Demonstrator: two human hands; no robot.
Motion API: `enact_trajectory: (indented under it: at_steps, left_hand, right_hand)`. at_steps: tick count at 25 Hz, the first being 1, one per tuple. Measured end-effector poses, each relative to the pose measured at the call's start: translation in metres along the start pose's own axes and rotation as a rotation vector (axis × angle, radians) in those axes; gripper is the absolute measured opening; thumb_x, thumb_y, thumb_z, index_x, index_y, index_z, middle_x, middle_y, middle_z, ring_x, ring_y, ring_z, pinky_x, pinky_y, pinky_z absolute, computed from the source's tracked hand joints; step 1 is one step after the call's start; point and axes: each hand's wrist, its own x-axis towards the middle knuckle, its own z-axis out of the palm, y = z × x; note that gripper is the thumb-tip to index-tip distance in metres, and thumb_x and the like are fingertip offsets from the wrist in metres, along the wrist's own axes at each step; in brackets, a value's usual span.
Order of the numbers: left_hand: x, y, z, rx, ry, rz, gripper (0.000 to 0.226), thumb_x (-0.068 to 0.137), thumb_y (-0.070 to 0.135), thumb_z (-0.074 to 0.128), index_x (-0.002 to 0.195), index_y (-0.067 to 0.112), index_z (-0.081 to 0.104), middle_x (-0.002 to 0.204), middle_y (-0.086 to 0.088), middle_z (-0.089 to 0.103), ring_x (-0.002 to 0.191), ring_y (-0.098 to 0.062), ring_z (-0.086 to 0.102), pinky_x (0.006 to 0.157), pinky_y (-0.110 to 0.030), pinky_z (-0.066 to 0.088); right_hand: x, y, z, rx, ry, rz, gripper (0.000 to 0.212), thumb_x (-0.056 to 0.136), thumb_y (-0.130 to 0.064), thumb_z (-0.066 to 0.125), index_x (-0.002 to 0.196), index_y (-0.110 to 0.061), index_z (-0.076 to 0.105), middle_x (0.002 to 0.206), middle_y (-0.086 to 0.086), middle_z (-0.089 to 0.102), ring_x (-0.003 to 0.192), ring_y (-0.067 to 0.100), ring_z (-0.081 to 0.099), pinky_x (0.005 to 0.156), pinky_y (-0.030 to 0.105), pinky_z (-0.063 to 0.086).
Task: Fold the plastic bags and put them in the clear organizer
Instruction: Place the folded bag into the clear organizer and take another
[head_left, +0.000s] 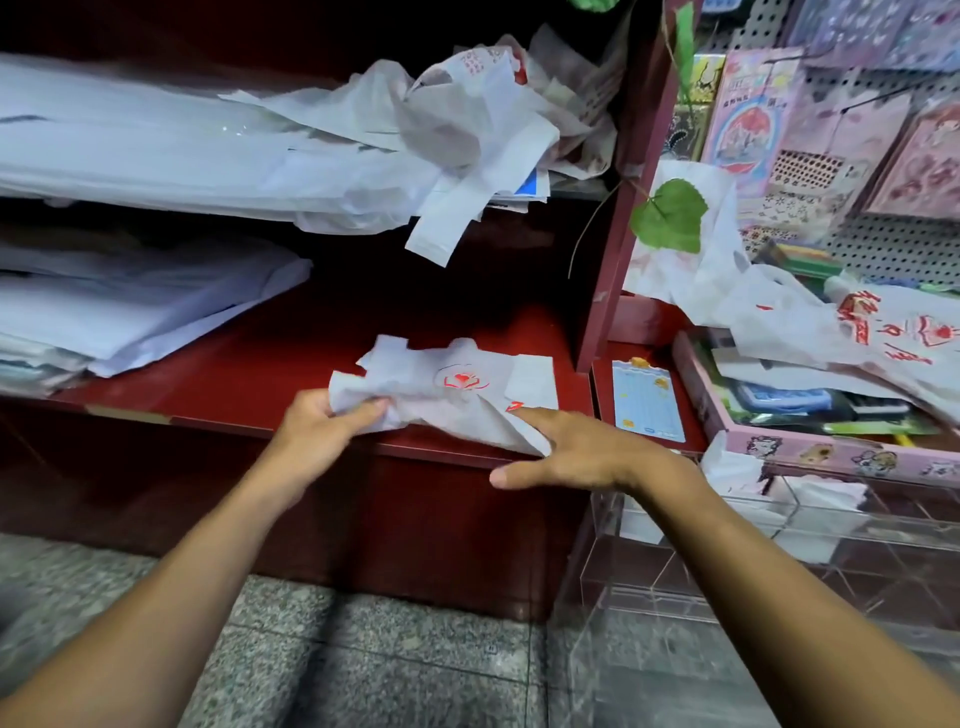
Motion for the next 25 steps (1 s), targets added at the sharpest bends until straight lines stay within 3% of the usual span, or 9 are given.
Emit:
enact_trajectory:
  at_steps: [2,5,8,11,13,16,19,22,25]
  left_hand:
    - [-0.003,0.005,-0.007,-0.237,-0.018,-0.106,0.015,0.081,0.031,0.071,0.076,0.018,0.075,0.067,0.006,0.069,0.06,-0.003,0.058,0.053,-0.018,0.042]
    - [-0.004,0.005,-0.018,-0.344,-0.094,-0.269,0.021,0.089,0.03,0.063,0.101,0.014,0.07,0.092,-0.002,0.075,0.08,-0.012,0.07,0.057,-0.028,0.055]
    - [-0.002,0.004,-0.018,-0.419,-0.097,-0.356,0.025,0.092,0.022,0.062,0.112,0.008,0.067,0.108,-0.009,0.074,0.099,-0.02,0.071,0.072,-0.036,0.061]
    - [0.002,0.012,-0.011,-0.5,-0.011,-0.319,0.031,0.092,0.021,0.063,0.117,0.003,0.066,0.11,-0.013,0.073,0.103,-0.025,0.07,0.087,-0.038,0.057]
    - [0.004,0.014,-0.005,-0.433,0.094,-0.363,0.026,0.09,0.015,0.069,0.113,0.002,0.067,0.101,-0.015,0.074,0.089,-0.026,0.073,0.074,-0.034,0.06]
    - [0.006,0.009,0.004,-0.047,0.283,-0.374,0.03,0.076,-0.001,0.078,0.103,0.003,0.067,0.1,-0.016,0.07,0.075,-0.02,0.066,0.054,-0.023,0.053]
    - [0.01,0.009,0.007,0.224,0.386,-0.315,0.049,0.069,0.0,0.081,0.113,0.012,0.063,0.109,-0.009,0.06,0.096,-0.024,0.059,0.071,-0.027,0.045]
    - [0.016,0.01,0.007,0.069,0.398,-0.432,0.064,0.063,0.002,0.086,0.121,0.013,0.059,0.122,-0.008,0.059,0.108,-0.026,0.06,0.09,-0.033,0.05]
    - [0.016,0.011,0.009,-0.064,0.503,-0.476,0.063,0.062,-0.003,0.082,0.119,0.013,0.06,0.124,-0.008,0.06,0.103,-0.024,0.062,0.088,-0.031,0.051]
  right_hand:
    - [0.007,0.006,0.003,-0.198,0.116,0.041,0.071,0.079,-0.043,0.075,0.142,-0.033,0.044,0.142,-0.005,0.051,0.129,0.021,0.048,0.102,0.034,0.041]
    - [0.013,0.018,0.005,-0.12,0.418,0.039,0.008,0.085,-0.022,0.065,0.093,-0.023,0.068,0.088,0.002,0.068,0.083,0.022,0.061,0.069,0.028,0.042]
    - [0.016,0.016,0.012,0.341,0.545,0.062,0.026,0.09,-0.014,0.064,0.066,-0.021,0.066,0.051,-0.008,0.053,0.047,0.006,0.045,0.051,0.022,0.038]
    - [0.019,-0.002,0.007,0.939,0.523,0.113,0.012,0.089,-0.002,0.062,0.081,-0.008,0.068,0.064,0.003,0.057,0.048,0.005,0.051,0.05,0.023,0.051]
    - [0.02,-0.005,0.002,1.187,0.47,0.188,0.008,0.088,-0.006,0.066,0.081,-0.007,0.063,0.08,0.009,0.061,0.072,0.014,0.06,0.069,0.032,0.06]
    - [0.019,-0.008,0.005,1.234,0.47,0.338,0.007,0.085,-0.002,0.067,0.083,-0.003,0.061,0.089,0.013,0.063,0.083,0.021,0.062,0.07,0.034,0.062]
    - [0.019,-0.014,0.011,1.251,0.655,0.475,0.012,0.076,0.015,0.062,0.077,0.004,0.059,0.081,0.019,0.061,0.064,0.025,0.063,0.048,0.028,0.058]
    - [0.023,-0.013,0.011,1.277,0.745,0.541,0.021,0.071,0.023,0.052,0.073,0.002,0.057,0.078,0.016,0.057,0.059,0.024,0.057,0.04,0.026,0.053]
    - [0.02,-0.015,0.014,1.194,0.585,0.547,0.022,0.075,0.016,0.052,0.087,0.001,0.064,0.072,0.01,0.052,0.05,0.017,0.047,0.04,0.022,0.048]
